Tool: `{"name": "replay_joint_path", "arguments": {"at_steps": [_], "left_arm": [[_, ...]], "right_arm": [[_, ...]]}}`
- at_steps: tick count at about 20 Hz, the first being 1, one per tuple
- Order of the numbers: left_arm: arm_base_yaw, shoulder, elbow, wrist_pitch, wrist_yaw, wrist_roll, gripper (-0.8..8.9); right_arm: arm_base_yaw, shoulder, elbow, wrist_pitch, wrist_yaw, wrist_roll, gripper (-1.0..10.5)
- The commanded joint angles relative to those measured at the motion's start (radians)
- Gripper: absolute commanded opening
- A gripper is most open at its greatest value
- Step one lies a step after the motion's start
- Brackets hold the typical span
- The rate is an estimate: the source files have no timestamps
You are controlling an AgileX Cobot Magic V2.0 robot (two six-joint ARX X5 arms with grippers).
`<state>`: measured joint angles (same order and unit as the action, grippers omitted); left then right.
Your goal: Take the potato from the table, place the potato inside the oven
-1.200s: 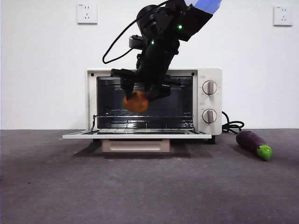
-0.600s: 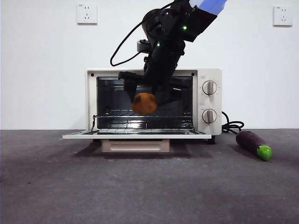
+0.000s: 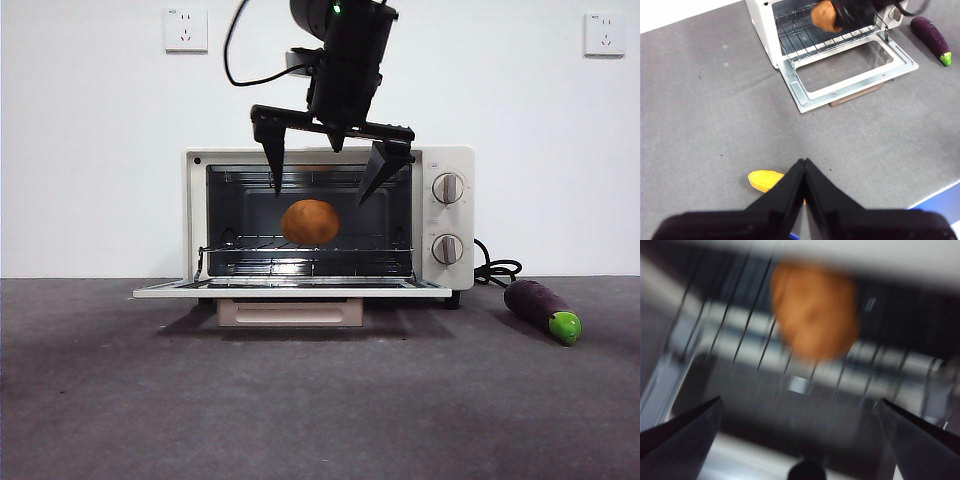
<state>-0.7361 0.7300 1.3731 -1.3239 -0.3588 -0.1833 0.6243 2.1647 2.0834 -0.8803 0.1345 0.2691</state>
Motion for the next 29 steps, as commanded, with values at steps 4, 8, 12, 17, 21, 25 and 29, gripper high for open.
{"name": "replay_joint_path", "arguments": {"at_steps": [4, 8, 12, 17, 21, 25, 29], "left_arm": [[-0.001, -0.001, -0.007, 0.004, -0.001, 0.011, -0.05], [-0.001, 0.028, -0.007, 0.004, -0.014, 0.011, -0.05], [0.0, 0.126, -0.007, 0.005, -0.147, 0.057, -0.05], [0.003, 0.326, -0.007, 0.056, -0.072, 0.108, -0.06], [0.1, 0.481, -0.007, 0.126, 0.136, 0.19, -0.06], [0.326, 0.601, -0.007, 0.247, 0.6, 0.256, -0.07], [0.5, 0.731, -0.007, 0.325, 0.834, 0.265, -0.08]], "right_arm": [[0.093, -0.082, 0.061, -0.275, 0.079, -0.063, 3.8], [0.158, -0.299, 0.061, -0.435, 0.182, -0.107, 0.3], [0.188, -0.556, 0.061, -0.496, 0.188, -0.117, 0.3], [0.189, -0.822, 0.061, -0.497, 0.107, -0.114, 0.3], [0.189, -0.971, 0.057, -0.498, 0.043, -0.112, 0.3], [0.189, -1.077, 0.027, -0.498, -0.063, -0.089, 0.3], [0.189, -1.181, -0.048, -0.499, -0.069, -0.044, 0.3]]}}
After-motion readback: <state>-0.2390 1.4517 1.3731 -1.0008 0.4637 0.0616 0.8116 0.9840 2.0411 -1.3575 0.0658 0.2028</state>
